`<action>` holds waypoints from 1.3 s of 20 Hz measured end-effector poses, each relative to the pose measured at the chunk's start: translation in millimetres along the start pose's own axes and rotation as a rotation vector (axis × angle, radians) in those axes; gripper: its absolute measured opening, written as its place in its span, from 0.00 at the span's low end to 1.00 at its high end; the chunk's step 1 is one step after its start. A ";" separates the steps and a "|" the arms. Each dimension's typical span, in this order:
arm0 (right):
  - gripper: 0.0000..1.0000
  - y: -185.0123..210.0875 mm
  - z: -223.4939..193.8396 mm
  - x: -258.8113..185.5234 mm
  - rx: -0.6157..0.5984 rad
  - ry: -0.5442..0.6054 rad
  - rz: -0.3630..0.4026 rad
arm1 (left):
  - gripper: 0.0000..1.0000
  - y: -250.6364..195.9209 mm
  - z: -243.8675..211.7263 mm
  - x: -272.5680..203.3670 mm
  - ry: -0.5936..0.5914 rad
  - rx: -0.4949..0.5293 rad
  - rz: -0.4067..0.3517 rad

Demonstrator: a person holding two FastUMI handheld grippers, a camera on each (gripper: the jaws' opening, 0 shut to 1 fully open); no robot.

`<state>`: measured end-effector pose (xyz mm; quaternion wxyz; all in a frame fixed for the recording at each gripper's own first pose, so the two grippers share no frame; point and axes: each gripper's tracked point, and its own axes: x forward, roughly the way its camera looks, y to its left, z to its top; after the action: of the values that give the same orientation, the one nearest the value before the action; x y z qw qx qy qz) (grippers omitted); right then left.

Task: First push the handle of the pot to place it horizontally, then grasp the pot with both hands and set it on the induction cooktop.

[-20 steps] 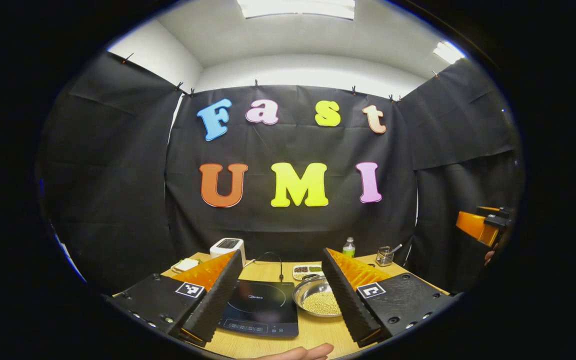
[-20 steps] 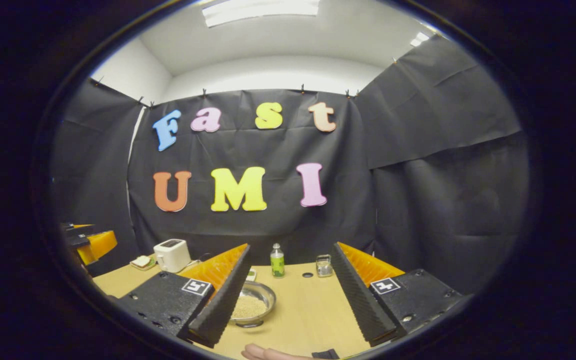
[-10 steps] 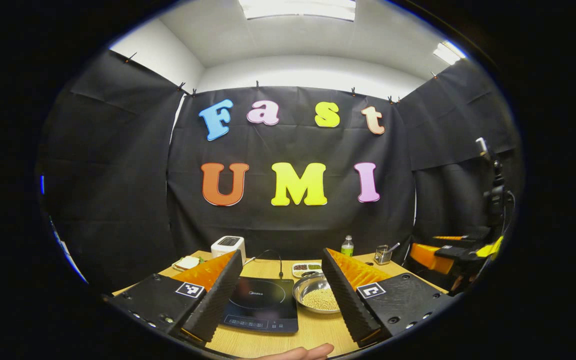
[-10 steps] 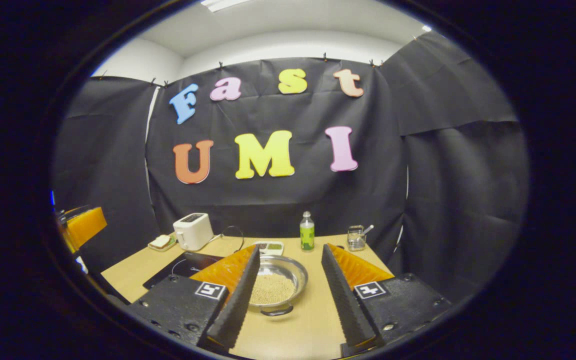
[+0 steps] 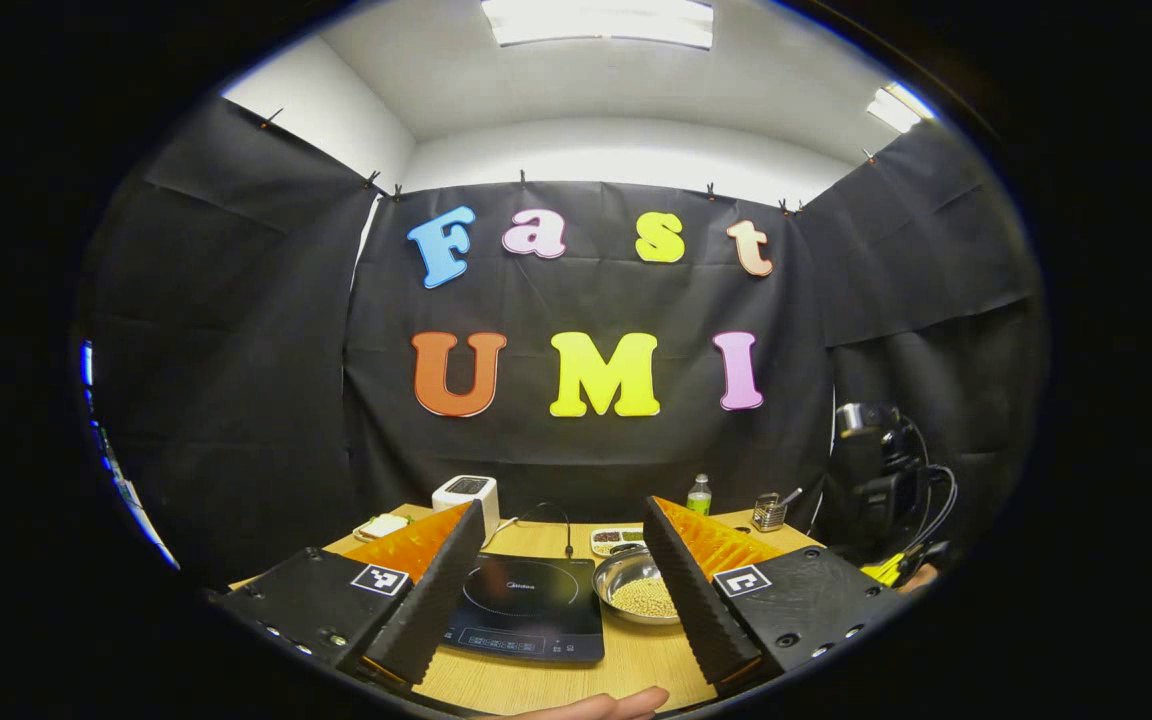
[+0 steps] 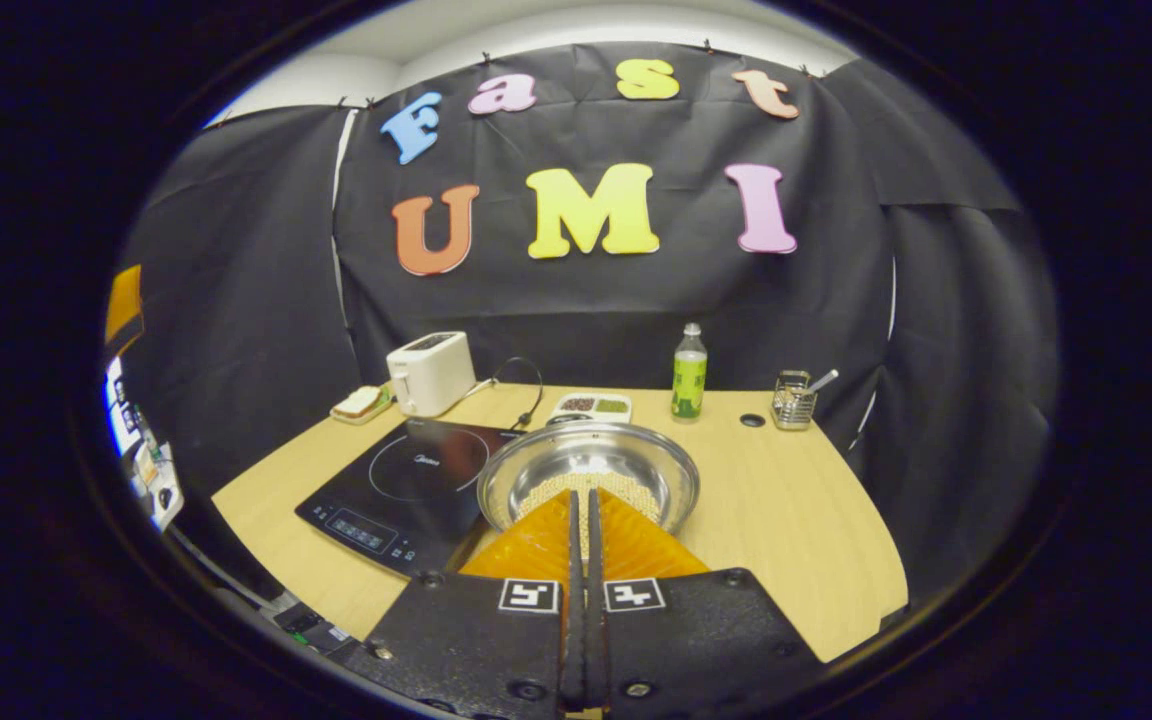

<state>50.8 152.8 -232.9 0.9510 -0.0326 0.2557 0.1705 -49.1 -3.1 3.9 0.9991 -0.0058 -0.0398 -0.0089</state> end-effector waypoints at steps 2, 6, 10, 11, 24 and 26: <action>0.04 8.7 -15.9 12.0 -0.004 0.042 0.018 | 0.95 2.6 -3.5 0.0 0.005 -0.005 0.001; 0.04 15.6 -49.3 34.3 -0.015 0.132 0.032 | 0.95 12.0 -11.5 3.5 0.024 -0.007 0.019; 0.04 22.0 -80.3 52.4 -0.050 0.212 0.045 | 0.95 17.9 -15.9 6.8 0.034 -0.018 0.030; 0.00 21.3 -84.4 56.7 -0.055 0.224 0.040 | 0.95 18.3 -18.0 7.3 0.037 -0.019 0.030; 0.04 -1.3 -108.3 73.6 0.044 0.340 0.034 | 0.95 10.7 -21.4 29.9 0.056 0.001 0.031; 0.04 -8.8 -107.6 72.4 0.052 0.339 0.042 | 0.95 11.0 -17.7 36.3 0.052 0.000 0.035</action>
<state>61.4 150.8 -362.5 0.8911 -0.0308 0.4174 0.1755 -11.3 7.1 -11.0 0.9998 -0.0064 -0.0138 0.0086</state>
